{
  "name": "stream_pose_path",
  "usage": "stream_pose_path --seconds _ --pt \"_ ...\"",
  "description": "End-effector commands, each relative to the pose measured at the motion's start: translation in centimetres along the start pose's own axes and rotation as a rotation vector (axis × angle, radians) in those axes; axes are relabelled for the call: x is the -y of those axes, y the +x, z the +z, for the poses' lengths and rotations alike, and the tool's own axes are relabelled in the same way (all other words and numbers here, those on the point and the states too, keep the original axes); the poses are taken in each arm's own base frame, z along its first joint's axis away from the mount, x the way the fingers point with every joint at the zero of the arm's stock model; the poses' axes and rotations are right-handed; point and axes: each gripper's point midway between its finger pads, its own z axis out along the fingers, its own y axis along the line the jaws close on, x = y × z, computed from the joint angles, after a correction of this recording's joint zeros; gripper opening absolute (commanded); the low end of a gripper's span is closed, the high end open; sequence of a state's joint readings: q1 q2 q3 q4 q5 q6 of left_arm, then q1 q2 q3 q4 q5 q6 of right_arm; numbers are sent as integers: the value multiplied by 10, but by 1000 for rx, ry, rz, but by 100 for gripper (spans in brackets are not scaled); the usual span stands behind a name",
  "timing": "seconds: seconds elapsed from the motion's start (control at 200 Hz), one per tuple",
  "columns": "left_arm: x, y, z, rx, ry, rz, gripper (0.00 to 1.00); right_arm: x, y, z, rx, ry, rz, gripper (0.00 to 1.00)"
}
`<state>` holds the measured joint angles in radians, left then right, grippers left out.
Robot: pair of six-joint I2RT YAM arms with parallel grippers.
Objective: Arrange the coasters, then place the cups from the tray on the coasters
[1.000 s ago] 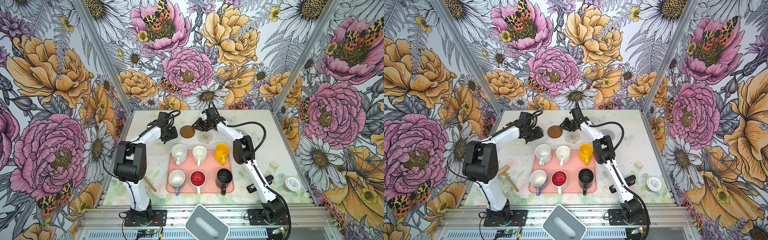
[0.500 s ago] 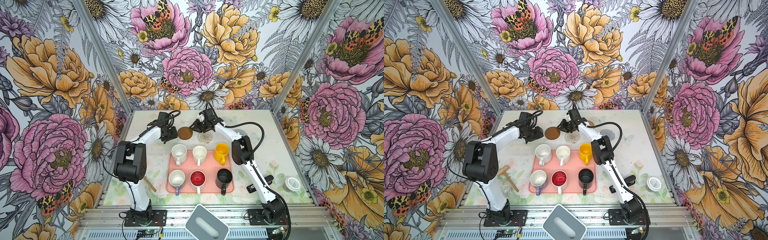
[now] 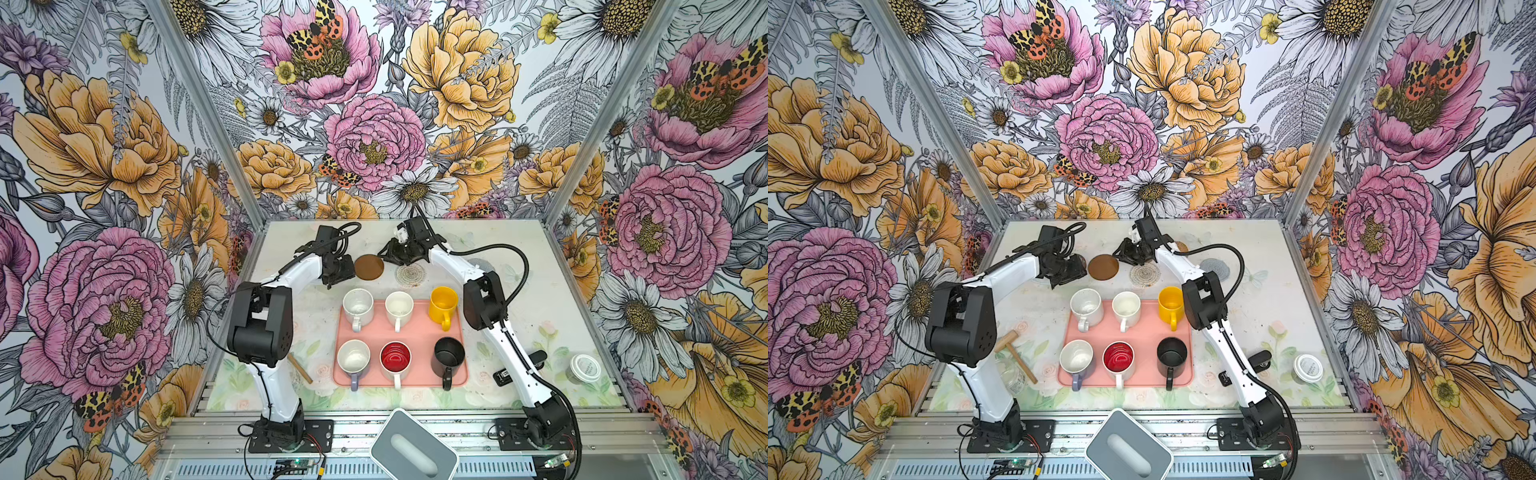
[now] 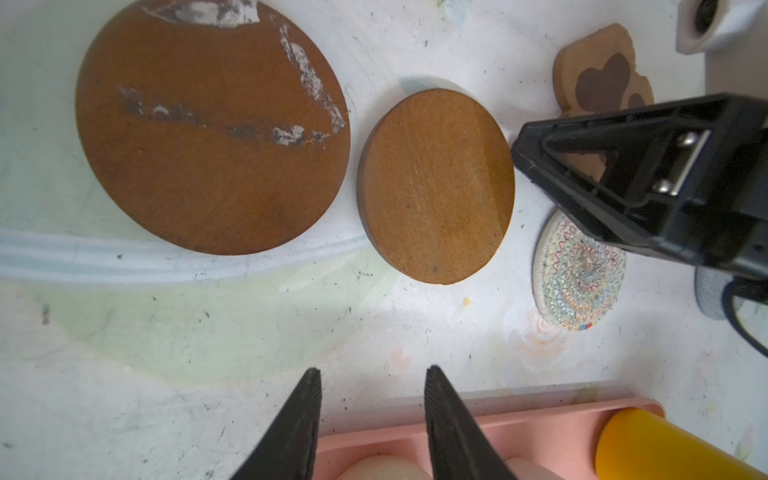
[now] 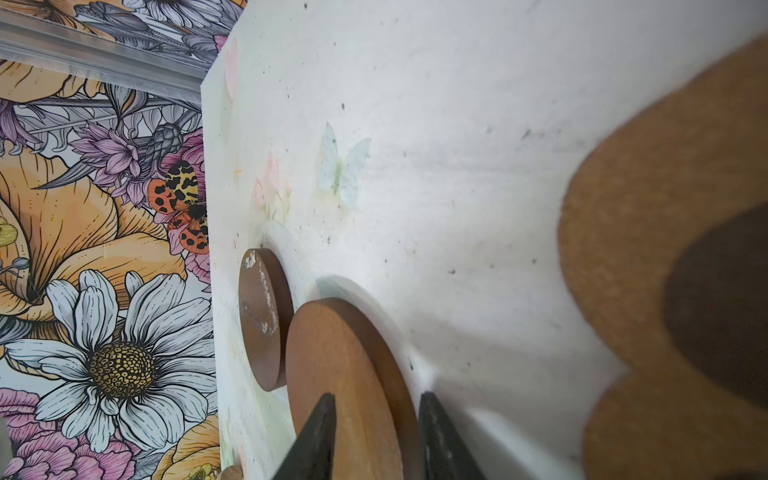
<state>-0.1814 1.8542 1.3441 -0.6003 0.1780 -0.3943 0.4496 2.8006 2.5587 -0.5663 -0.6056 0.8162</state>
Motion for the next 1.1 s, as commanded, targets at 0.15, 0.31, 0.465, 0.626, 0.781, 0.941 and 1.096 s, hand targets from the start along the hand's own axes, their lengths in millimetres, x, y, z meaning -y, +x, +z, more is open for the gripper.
stream_pose_path --seconds 0.15,0.31,0.465,0.626,0.781,0.941,1.096 --pt "19 -18 -15 57 63 33 43 -49 -37 -90 141 23 -125 37" --pt "35 -34 -26 91 112 50 43 -19 -28 -120 143 116 -112 37" --pt "53 -44 -30 108 152 74 44 16 -9 -139 116 191 -81 36" --pt "69 -46 -29 109 177 94 45 50 16 -146 64 251 -47 36" --pt "91 -42 -28 99 218 135 47 77 37 -144 19 298 -14 37" --pt "106 -39 -29 95 238 157 48 89 46 -137 -9 308 6 37" --pt "110 -32 -26 81 240 159 49 93 49 -129 -29 299 27 36"
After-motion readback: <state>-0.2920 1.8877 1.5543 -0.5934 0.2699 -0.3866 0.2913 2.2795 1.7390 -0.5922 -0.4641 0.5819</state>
